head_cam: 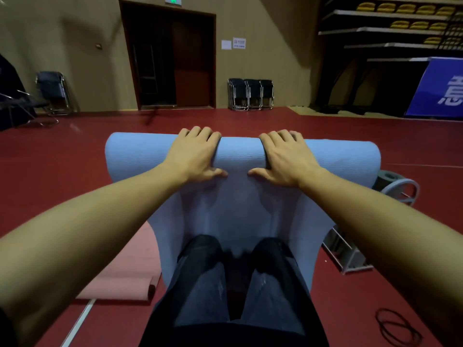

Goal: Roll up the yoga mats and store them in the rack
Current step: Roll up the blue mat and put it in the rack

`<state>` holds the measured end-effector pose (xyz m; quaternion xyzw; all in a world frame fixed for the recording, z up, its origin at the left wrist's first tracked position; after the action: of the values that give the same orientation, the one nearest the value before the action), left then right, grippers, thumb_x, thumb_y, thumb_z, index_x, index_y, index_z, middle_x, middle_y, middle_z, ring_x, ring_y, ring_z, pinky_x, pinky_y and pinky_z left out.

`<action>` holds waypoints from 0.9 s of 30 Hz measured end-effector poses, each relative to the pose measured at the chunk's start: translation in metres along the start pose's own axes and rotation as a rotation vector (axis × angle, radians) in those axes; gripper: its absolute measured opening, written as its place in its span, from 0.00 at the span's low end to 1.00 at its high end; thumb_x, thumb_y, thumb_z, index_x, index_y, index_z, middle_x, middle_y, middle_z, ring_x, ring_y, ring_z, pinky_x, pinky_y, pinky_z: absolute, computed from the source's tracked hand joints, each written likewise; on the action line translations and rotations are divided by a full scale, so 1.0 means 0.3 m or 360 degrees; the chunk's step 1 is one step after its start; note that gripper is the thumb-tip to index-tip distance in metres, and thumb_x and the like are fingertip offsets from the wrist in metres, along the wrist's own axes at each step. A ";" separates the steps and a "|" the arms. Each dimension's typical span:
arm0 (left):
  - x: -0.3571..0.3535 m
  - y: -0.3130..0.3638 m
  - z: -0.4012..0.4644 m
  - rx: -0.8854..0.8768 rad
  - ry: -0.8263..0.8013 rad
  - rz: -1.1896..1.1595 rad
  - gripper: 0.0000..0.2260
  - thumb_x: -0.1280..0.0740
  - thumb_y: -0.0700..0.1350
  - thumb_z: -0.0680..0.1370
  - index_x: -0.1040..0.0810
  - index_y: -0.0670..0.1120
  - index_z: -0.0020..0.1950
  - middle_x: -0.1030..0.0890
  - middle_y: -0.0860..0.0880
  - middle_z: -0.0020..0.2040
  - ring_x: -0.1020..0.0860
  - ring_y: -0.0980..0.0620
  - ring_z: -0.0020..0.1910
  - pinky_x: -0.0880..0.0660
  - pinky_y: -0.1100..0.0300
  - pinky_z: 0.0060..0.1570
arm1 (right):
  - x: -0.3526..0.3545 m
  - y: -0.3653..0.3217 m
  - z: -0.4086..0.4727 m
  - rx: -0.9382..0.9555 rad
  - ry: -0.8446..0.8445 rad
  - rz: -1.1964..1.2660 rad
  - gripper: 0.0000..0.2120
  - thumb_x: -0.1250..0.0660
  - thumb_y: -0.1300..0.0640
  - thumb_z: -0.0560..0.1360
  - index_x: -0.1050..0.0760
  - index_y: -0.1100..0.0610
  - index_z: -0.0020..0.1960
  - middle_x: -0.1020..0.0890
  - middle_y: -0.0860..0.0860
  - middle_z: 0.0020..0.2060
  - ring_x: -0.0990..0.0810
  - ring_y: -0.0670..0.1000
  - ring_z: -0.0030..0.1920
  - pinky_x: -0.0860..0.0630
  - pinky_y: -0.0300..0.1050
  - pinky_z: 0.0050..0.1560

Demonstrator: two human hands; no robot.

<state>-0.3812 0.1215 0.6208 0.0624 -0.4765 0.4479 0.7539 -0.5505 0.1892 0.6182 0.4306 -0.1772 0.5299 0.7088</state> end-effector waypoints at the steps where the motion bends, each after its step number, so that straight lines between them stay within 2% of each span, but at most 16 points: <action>1: 0.025 -0.011 0.009 0.0007 0.0026 0.0003 0.43 0.30 0.74 0.67 0.30 0.45 0.71 0.24 0.44 0.63 0.26 0.40 0.60 0.31 0.46 0.58 | 0.022 0.008 0.015 -0.0005 0.0024 0.0000 0.44 0.43 0.23 0.71 0.31 0.60 0.68 0.22 0.57 0.59 0.24 0.62 0.59 0.31 0.61 0.65; 5: 0.119 -0.043 0.040 0.0015 0.0116 -0.0004 0.43 0.30 0.73 0.67 0.30 0.46 0.71 0.25 0.43 0.64 0.27 0.40 0.62 0.31 0.46 0.60 | 0.109 0.040 0.049 -0.0026 0.0108 -0.0011 0.46 0.47 0.22 0.71 0.32 0.60 0.70 0.22 0.57 0.59 0.23 0.63 0.58 0.30 0.60 0.64; 9: 0.147 -0.037 0.023 -0.0035 0.0129 0.0012 0.45 0.33 0.77 0.65 0.29 0.47 0.70 0.23 0.45 0.63 0.26 0.41 0.62 0.32 0.46 0.61 | 0.130 0.048 0.023 0.0086 0.0166 0.0021 0.45 0.46 0.22 0.72 0.30 0.60 0.68 0.22 0.57 0.55 0.22 0.63 0.53 0.28 0.58 0.60; 13: 0.152 -0.020 -0.009 -0.0076 0.0052 -0.0033 0.47 0.35 0.81 0.60 0.27 0.49 0.67 0.22 0.48 0.60 0.25 0.44 0.60 0.31 0.47 0.59 | 0.139 0.046 -0.018 0.0189 0.0077 0.0132 0.45 0.47 0.19 0.71 0.29 0.57 0.67 0.22 0.55 0.53 0.21 0.61 0.50 0.24 0.56 0.53; 16: 0.114 -0.005 -0.039 -0.0119 -0.0237 -0.0196 0.46 0.34 0.83 0.58 0.28 0.52 0.64 0.22 0.50 0.58 0.24 0.45 0.58 0.27 0.49 0.53 | 0.124 0.013 -0.063 0.0249 -0.0111 0.0242 0.45 0.50 0.17 0.69 0.29 0.53 0.65 0.21 0.53 0.56 0.20 0.59 0.53 0.22 0.55 0.50; 19: 0.022 0.020 -0.098 -0.0119 -0.0736 -0.0420 0.42 0.31 0.82 0.56 0.28 0.57 0.59 0.20 0.52 0.55 0.22 0.46 0.54 0.26 0.51 0.49 | 0.052 -0.046 -0.131 0.0322 -0.0381 0.0416 0.42 0.51 0.17 0.67 0.28 0.51 0.59 0.19 0.52 0.55 0.20 0.60 0.53 0.23 0.53 0.48; 22: -0.084 0.079 -0.200 -0.0104 -0.1151 -0.0719 0.35 0.24 0.76 0.58 0.26 0.55 0.54 0.19 0.55 0.51 0.20 0.52 0.48 0.23 0.54 0.49 | -0.047 -0.120 -0.225 0.0335 -0.0718 0.0626 0.38 0.46 0.18 0.69 0.27 0.51 0.55 0.17 0.53 0.52 0.19 0.61 0.51 0.26 0.52 0.46; 24: -0.153 0.121 -0.280 -0.0080 -0.1393 -0.0874 0.31 0.20 0.70 0.61 0.24 0.54 0.54 0.17 0.56 0.50 0.19 0.55 0.47 0.21 0.57 0.47 | -0.108 -0.177 -0.297 0.0329 -0.0929 0.0747 0.34 0.41 0.21 0.71 0.26 0.52 0.54 0.17 0.55 0.50 0.20 0.60 0.49 0.28 0.50 0.45; 27: -0.248 0.174 -0.382 -0.0074 -0.1647 -0.0965 0.32 0.19 0.69 0.58 0.22 0.55 0.53 0.15 0.57 0.49 0.16 0.56 0.46 0.17 0.54 0.50 | -0.192 -0.259 -0.400 0.0300 -0.1191 0.0943 0.34 0.38 0.22 0.71 0.24 0.52 0.54 0.16 0.54 0.49 0.20 0.58 0.48 0.25 0.50 0.48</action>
<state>-0.3542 0.1662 0.4840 0.3890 -0.7523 0.1138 0.5194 -0.5265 0.2453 0.4767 0.5847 -0.4862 0.5315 0.3731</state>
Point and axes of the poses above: each hand's wrist, its own z-axis towards the middle knuckle, its own x-axis out of the back of the hand, y = z × x, the point moved 8 cm from there along z, towards the middle knuckle
